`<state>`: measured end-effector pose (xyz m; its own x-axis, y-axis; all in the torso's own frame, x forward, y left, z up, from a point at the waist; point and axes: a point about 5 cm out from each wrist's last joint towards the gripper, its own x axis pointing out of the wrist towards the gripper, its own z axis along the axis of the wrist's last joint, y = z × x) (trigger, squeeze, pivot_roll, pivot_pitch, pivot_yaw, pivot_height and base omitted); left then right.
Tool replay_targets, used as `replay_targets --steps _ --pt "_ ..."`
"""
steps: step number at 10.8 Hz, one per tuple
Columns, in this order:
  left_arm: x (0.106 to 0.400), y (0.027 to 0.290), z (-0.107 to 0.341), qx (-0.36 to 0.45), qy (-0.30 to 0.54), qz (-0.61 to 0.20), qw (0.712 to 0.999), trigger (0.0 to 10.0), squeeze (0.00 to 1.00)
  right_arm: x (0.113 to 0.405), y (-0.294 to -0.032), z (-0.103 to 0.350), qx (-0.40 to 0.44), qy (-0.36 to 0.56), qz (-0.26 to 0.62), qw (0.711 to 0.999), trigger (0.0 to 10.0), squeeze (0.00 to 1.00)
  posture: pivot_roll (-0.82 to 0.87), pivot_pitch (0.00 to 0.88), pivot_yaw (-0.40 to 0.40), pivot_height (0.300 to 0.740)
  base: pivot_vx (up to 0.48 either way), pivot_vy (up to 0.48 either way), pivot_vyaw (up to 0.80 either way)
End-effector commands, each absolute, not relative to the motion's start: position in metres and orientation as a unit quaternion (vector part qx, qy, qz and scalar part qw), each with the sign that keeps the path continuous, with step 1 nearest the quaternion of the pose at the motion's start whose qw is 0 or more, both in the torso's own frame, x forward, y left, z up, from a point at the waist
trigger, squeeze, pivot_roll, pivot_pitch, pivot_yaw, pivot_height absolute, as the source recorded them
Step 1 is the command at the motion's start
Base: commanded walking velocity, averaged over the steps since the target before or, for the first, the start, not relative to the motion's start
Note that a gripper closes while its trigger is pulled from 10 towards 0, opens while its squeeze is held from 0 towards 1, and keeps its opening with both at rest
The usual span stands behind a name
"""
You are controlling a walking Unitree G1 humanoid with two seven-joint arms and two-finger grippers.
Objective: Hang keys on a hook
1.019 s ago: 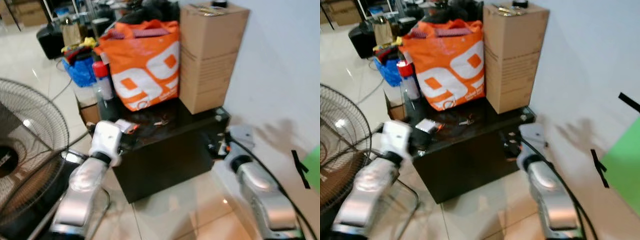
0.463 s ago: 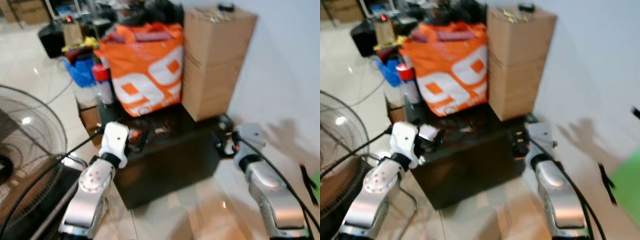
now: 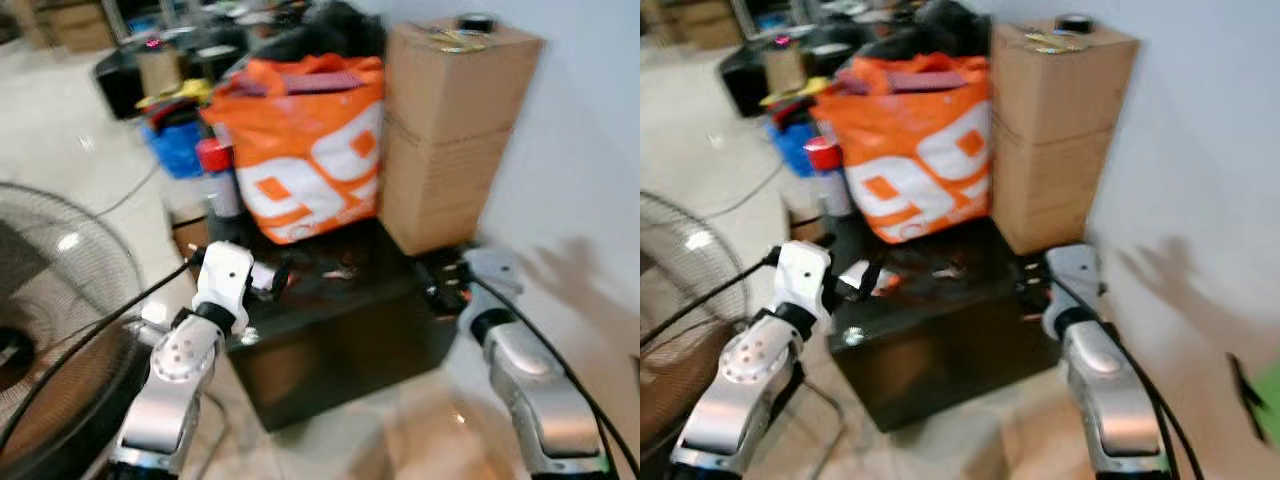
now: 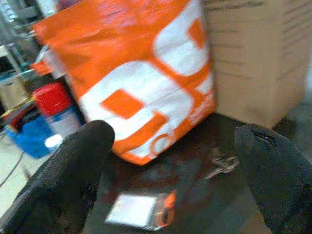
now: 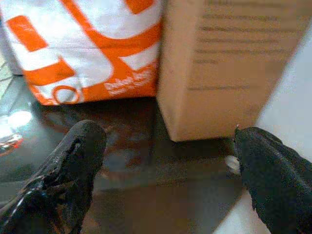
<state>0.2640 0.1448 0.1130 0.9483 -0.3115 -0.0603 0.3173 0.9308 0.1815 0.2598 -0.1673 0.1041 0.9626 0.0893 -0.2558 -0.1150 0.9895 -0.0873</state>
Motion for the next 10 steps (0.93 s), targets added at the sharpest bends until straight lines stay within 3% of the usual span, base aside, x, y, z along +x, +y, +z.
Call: replay_targets --steps 1,10 --pt "0.2645 0.1524 0.1140 0.105 0.017 -0.148 0.983 10.0 0.56 0.2615 -0.1587 0.1051 -0.043 0.121 0.066 0.989 10.0 1.00 -0.02 0.000 0.048 0.740 0.304 0.000 0.00" --pt "0.2606 0.1553 0.1123 0.110 0.021 -0.145 0.983 10.0 0.56 0.2623 -0.1560 0.0993 -0.059 0.129 0.081 0.987 10.0 1.00 -0.01 0.000 0.041 0.740 0.304 0.000 0.00"
